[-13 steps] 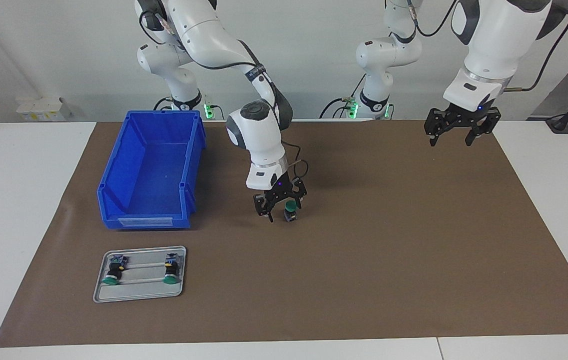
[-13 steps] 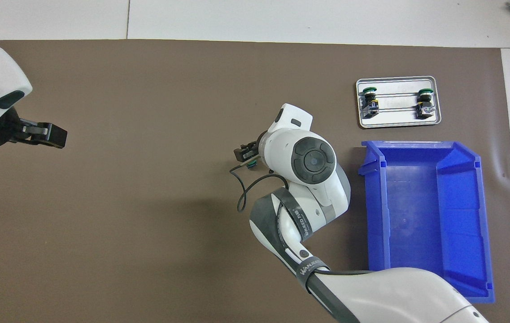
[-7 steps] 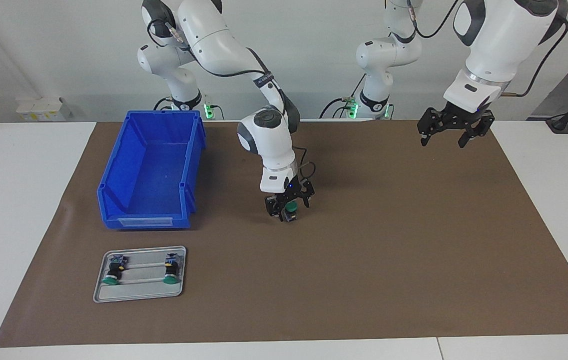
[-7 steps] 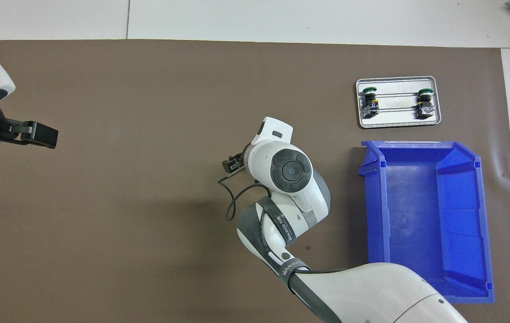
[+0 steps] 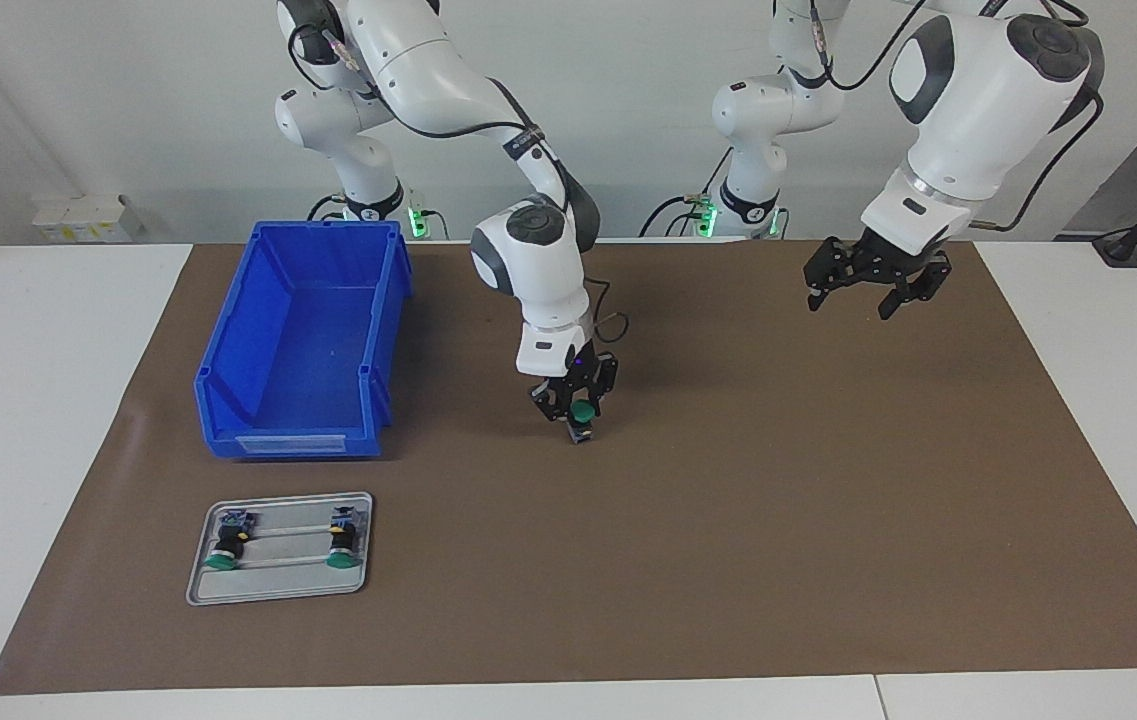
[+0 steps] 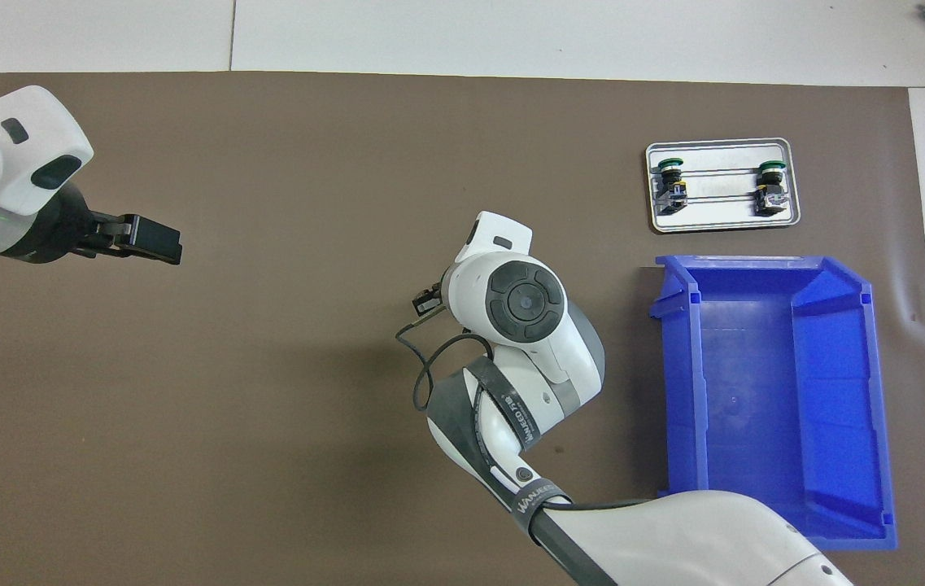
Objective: Place and press button with both arms
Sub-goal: 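Carry the green button with the right gripper into the blue bin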
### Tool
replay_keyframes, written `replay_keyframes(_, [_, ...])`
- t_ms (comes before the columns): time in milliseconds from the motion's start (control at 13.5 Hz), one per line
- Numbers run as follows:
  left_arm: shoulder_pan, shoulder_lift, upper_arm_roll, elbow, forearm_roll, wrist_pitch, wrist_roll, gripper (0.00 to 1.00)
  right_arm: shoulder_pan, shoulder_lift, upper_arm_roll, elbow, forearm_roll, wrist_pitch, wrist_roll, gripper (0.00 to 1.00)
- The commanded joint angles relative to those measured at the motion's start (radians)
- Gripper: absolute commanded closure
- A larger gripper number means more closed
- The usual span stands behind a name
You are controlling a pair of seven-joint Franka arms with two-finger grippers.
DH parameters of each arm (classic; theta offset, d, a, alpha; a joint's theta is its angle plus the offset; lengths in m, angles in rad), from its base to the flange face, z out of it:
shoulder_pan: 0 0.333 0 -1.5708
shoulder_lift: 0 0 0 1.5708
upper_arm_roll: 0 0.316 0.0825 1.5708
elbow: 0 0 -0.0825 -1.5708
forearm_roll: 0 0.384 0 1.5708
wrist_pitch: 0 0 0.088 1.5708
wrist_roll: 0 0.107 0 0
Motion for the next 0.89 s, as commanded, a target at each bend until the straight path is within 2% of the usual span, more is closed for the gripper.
replay_keyframes(0, [0.008, -0.032, 0.009, -0.029, -0.013, 0.009, 0.001, 0.00, -0.013, -0.031, 0.001, 0.006, 0.021, -0.023, -0.003, 1.00])
replay_keyframes(445, [0.034, -0.032, 0.009, -0.029, -0.013, 0.016, 0.001, 0.00, -0.172, -0.249, -0.002, 0.008, 0.027, -0.187, -0.006, 1.00])
replay_keyframes(816, [0.034, -0.032, 0.009, -0.029, -0.013, 0.016, 0.001, 0.00, -0.391, -0.393, -0.003, -0.007, 0.022, -0.409, -0.048, 1.00])
